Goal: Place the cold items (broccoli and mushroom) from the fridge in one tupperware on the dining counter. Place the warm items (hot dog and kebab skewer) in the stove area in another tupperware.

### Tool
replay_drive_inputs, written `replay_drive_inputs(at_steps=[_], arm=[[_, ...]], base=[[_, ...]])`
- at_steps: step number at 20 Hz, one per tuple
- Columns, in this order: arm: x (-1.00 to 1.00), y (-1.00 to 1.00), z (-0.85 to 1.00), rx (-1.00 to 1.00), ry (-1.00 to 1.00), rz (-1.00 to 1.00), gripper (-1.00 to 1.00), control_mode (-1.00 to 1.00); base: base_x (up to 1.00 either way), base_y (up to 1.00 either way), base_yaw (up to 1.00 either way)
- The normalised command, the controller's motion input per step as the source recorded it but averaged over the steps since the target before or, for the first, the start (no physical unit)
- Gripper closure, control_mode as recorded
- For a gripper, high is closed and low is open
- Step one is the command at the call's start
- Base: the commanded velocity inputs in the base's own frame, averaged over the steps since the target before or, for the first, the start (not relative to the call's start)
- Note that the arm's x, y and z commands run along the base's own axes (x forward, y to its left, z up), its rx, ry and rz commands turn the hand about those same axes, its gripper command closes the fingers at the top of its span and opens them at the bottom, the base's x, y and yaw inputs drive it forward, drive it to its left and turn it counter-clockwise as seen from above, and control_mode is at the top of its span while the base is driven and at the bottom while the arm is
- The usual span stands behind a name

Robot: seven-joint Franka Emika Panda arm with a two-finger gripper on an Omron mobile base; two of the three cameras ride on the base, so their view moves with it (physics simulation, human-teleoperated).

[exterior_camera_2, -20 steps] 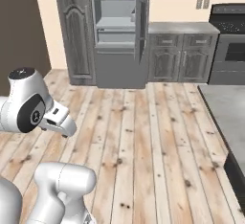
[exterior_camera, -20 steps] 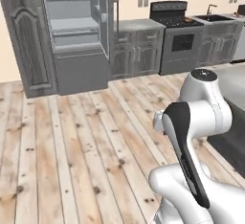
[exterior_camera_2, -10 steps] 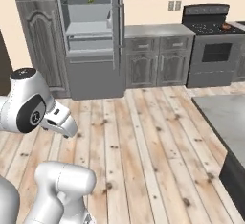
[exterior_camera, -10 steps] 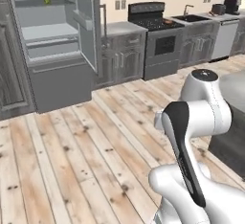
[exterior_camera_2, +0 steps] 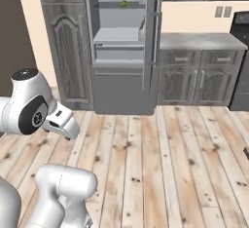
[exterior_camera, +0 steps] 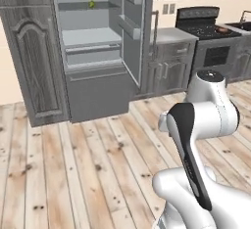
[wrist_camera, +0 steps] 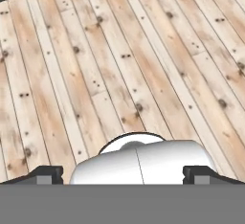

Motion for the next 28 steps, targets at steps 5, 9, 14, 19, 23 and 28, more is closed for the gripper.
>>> replay_drive_inputs(at_steps=[5,9,14,19,23,28], arm=[[0.00,0.00,0.00,0.00,0.00,0.00,-1.00,1.00],[0.00,0.00,0.00,0.00,0.00,0.00,-1.00,1.00],[0.00,0.00,0.00,0.00,0.00,0.00,-1.00,1.00],[0.00,0.00,0.00,0.00,0.00,0.00,-1.00,1.00],[0.00,0.00,0.00,0.00,0.00,0.00,-1.00,1.00],[0.00,0.00,0.00,0.00,0.00,0.00,-1.00,1.00]], base=[[0.96,0.34,0.10],[0.88,0.31,0.09],[0.85,0.29,0.06],[0.77,0.29,-0.01],[0.75,0.40,-0.10],[0.76,0.40,-0.03]])
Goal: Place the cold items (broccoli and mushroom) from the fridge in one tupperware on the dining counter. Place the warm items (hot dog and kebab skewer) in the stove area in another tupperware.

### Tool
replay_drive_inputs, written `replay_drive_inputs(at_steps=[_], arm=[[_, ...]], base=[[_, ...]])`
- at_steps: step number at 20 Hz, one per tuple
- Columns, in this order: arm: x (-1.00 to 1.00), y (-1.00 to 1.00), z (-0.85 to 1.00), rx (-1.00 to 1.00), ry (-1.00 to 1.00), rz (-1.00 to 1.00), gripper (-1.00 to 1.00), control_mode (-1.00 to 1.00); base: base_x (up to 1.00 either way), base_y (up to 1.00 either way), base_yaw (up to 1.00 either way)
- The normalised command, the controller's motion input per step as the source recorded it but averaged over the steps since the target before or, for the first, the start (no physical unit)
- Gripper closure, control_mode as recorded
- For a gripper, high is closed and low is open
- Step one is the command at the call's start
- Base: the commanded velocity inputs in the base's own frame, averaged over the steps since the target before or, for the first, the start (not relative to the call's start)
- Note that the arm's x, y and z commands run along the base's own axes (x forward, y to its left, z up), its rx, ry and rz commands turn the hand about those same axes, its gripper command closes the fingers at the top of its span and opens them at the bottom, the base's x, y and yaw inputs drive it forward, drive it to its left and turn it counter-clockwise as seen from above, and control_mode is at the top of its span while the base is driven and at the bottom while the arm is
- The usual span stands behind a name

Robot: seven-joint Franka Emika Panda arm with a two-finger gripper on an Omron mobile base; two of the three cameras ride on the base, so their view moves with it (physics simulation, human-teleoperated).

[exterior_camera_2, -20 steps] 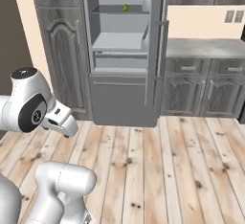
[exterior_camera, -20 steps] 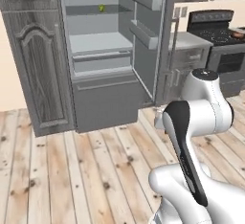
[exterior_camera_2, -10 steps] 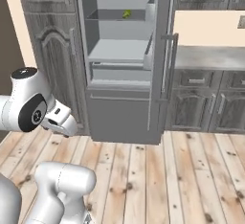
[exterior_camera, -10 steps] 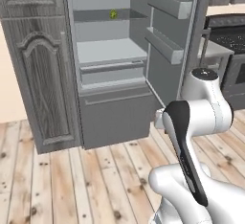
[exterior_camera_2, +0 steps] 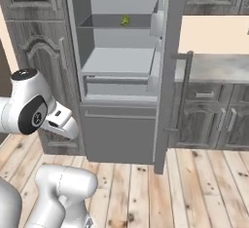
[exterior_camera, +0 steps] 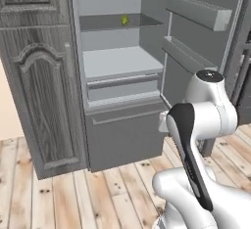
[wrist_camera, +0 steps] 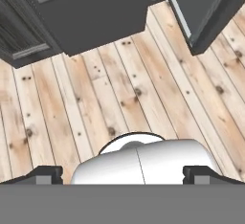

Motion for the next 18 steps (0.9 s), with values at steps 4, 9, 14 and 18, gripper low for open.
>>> replay_drive_inputs(at_steps=[4,9,14,18], arm=[[0.00,0.00,0.00,0.00,0.00,0.00,-1.00,1.00],[0.00,0.00,0.00,0.00,0.00,0.00,-1.00,1.00],[0.00,0.00,0.00,0.00,0.00,0.00,-1.00,1.00],[0.00,0.00,0.00,0.00,0.00,0.00,-1.00,1.00]], base=[[0.74,0.19,0.00],[0.75,0.20,0.00],[0.60,0.17,0.00],[0.24,0.16,-0.05]])
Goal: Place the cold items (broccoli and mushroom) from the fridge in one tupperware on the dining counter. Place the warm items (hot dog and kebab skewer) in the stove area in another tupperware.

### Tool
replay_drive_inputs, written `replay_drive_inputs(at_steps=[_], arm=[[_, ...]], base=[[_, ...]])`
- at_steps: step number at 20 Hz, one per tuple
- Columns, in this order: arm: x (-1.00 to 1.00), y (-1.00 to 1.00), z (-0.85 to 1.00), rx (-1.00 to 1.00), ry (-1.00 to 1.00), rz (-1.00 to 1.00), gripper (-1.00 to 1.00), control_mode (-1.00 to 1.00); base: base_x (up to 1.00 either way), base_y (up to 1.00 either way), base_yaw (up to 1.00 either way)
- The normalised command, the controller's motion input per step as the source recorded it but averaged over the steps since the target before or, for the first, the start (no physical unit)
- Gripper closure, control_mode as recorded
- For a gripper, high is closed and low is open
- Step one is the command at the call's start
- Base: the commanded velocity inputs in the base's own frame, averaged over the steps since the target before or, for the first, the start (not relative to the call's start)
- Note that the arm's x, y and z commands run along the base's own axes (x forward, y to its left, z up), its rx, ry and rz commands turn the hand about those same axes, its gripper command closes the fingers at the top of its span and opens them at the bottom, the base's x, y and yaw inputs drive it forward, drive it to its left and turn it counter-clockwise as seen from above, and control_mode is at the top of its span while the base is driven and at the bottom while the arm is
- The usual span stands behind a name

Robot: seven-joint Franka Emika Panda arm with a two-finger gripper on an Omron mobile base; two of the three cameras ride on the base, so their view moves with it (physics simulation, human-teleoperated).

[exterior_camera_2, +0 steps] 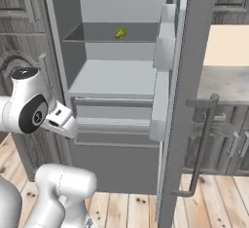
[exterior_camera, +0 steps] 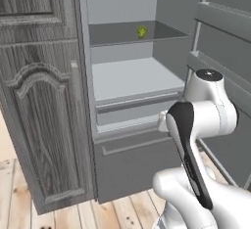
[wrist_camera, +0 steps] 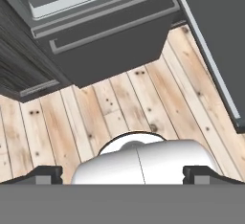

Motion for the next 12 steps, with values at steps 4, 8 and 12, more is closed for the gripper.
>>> replay_drive_inputs(at_steps=[4,8,12], arm=[[0.00,0.00,0.00,0.00,0.00,0.00,-1.00,1.00],[0.00,0.00,0.00,0.00,0.00,0.00,-1.00,1.00],[0.00,0.00,0.00,0.00,0.00,0.00,-1.00,1.00]], base=[[0.63,0.19,-0.06],[0.71,0.09,0.00],[0.65,0.03,0.00]])
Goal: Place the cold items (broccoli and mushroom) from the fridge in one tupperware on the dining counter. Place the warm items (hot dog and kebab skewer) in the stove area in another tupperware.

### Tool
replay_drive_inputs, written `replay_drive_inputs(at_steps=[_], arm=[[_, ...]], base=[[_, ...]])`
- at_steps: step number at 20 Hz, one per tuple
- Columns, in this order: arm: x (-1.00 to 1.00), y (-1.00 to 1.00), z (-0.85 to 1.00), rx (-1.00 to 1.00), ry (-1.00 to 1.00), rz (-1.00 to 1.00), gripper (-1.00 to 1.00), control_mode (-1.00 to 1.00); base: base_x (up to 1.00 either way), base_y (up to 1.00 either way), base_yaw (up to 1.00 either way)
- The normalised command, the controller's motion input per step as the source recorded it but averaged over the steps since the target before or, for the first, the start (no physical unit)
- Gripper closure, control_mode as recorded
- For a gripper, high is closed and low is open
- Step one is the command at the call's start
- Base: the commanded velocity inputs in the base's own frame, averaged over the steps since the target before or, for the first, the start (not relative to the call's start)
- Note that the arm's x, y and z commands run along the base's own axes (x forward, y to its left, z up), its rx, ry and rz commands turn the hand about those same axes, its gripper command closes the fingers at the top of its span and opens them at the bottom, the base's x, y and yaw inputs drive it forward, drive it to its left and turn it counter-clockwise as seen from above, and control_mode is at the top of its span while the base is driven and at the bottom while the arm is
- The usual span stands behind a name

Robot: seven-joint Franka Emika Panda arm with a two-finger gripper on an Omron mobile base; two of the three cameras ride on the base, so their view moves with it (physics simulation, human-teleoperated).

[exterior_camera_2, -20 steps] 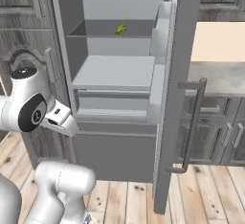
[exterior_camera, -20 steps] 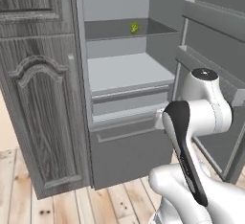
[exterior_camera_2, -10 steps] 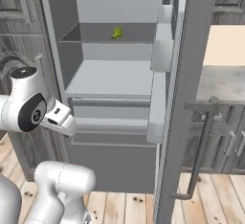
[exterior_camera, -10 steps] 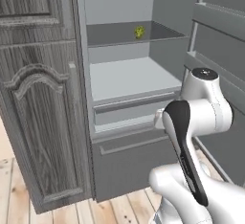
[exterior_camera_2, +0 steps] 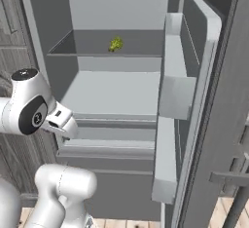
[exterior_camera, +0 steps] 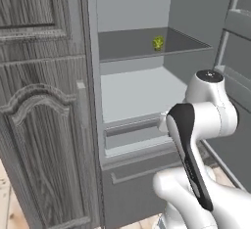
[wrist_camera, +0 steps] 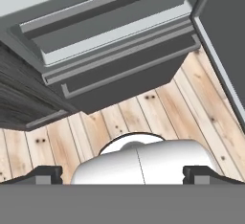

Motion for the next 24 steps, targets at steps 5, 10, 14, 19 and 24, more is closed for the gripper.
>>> replay_drive_inputs(at_steps=[5,10,14,19,24], arm=[[0.00,0.00,0.00,0.00,0.00,0.00,-1.00,1.00],[0.00,0.00,0.00,0.00,0.00,0.00,-1.00,1.00],[0.00,0.00,0.00,0.00,0.00,0.00,-1.00,1.00],[0.00,0.00,0.00,0.00,0.00,0.00,-1.00,1.00],[0.14,-0.30,0.85,0.00,-0.34,0.00,-1.00,-1.00]], base=[[0.55,0.00,-0.01],[0.63,0.00,-0.02],[0.61,0.00,-0.01],[0.31,-0.07,0.00],[0.00,0.00,0.00]])
